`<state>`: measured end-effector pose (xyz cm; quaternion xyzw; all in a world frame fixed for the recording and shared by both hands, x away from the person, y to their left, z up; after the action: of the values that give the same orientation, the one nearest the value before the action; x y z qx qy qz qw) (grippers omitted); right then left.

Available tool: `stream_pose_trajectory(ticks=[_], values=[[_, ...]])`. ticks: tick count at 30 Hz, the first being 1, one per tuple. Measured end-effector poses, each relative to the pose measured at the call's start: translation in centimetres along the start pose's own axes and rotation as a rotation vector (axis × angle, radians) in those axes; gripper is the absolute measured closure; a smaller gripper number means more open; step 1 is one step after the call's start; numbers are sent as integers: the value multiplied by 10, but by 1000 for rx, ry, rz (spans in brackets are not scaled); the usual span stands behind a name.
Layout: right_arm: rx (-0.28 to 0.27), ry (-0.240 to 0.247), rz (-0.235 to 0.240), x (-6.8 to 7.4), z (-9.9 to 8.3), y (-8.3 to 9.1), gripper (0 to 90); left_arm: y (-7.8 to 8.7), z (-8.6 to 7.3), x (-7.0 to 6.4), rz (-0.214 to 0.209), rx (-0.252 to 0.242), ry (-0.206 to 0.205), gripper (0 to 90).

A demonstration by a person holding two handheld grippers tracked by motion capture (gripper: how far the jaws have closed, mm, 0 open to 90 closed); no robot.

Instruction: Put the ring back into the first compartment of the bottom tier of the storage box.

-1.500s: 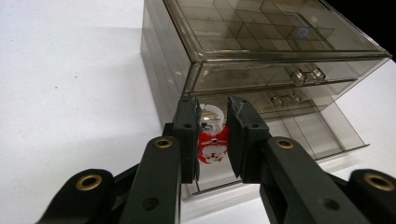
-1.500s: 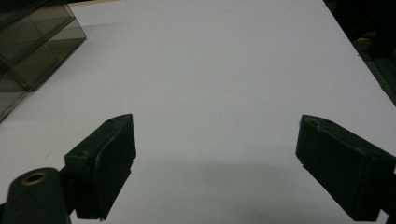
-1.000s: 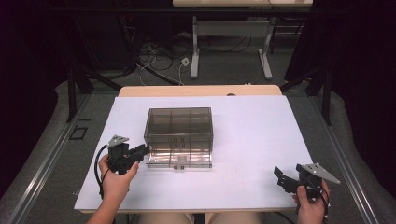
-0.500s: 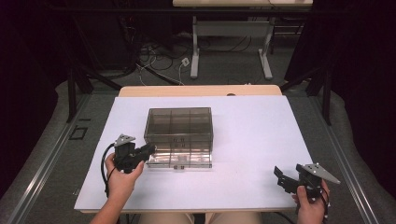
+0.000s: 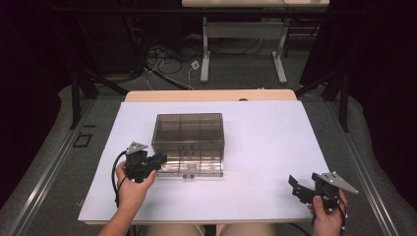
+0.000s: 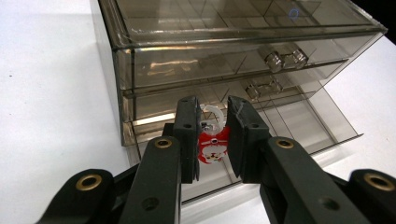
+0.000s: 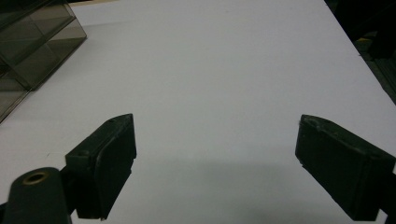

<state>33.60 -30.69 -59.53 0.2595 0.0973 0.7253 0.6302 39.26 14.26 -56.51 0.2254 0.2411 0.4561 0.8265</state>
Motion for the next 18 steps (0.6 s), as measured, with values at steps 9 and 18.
stream_pose_trajectory(ticks=[9,18], values=[[-6,1,-2,0,1,-1,122,-5,-3,-2,1,12,-9,746],[-5,0,-4,0,0,-1,122,-11,-6,-5,3,32,-30,746]])
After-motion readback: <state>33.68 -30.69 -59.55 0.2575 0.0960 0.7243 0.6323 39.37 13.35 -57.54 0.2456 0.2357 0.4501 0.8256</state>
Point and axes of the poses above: each handheld gripper's, and its own axes: y roughly backward along the jaws, z roughly out of its top, x roughly to its left, the point moved 10 cm from there along -y, roughly forward along the jaws, and after that the axes turned 6 degrees about -y, right-handed, at the moved point
